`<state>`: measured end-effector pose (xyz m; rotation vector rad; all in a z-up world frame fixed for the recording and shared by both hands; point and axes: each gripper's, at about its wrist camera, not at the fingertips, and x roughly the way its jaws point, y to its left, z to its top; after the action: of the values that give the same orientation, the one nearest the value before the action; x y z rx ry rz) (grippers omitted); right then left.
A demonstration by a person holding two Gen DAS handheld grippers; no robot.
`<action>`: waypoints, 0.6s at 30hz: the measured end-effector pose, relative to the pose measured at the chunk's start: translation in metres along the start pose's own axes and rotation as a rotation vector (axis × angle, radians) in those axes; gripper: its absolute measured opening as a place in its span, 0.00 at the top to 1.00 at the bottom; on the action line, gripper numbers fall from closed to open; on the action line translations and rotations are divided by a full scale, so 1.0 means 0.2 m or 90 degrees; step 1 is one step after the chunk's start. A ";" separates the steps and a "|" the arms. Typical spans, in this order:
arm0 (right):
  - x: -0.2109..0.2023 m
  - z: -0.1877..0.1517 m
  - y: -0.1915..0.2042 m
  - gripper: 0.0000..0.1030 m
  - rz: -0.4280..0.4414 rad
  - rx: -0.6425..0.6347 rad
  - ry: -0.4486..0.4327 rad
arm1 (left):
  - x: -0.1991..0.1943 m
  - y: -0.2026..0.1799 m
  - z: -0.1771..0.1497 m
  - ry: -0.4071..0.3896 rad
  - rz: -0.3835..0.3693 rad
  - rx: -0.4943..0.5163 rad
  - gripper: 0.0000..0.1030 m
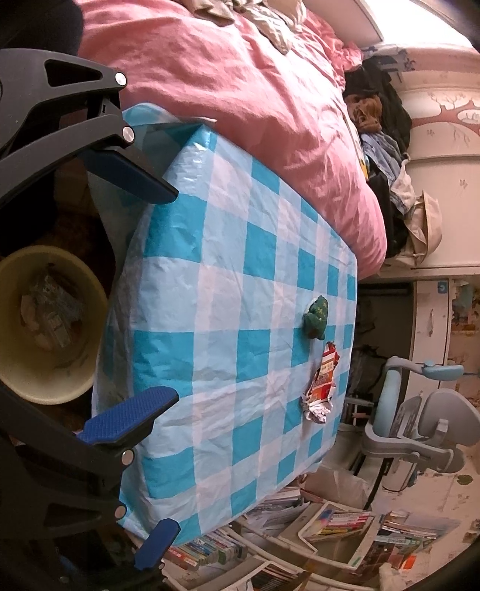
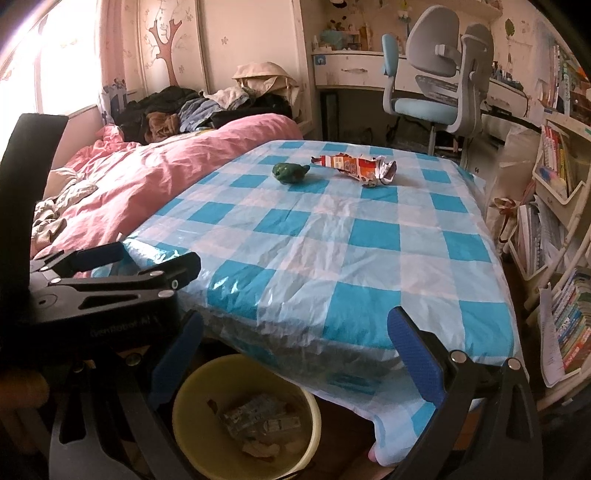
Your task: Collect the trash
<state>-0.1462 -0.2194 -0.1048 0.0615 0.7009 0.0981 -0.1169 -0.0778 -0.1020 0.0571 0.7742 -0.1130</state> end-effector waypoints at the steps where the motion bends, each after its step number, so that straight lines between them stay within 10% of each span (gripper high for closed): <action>1: 0.01 0.01 -0.01 0.08 0.001 0.002 0.005 | 0.01 0.00 0.02 0.002 0.005 0.002 0.07; 18: 0.27 0.26 -0.12 0.08 0.029 -0.044 0.090 | 0.39 -0.03 0.53 0.044 0.015 0.093 0.07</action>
<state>-0.0686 -0.2380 -0.1017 0.0049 0.8376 0.1720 0.0115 -0.1007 -0.0799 0.2093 0.8331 -0.1455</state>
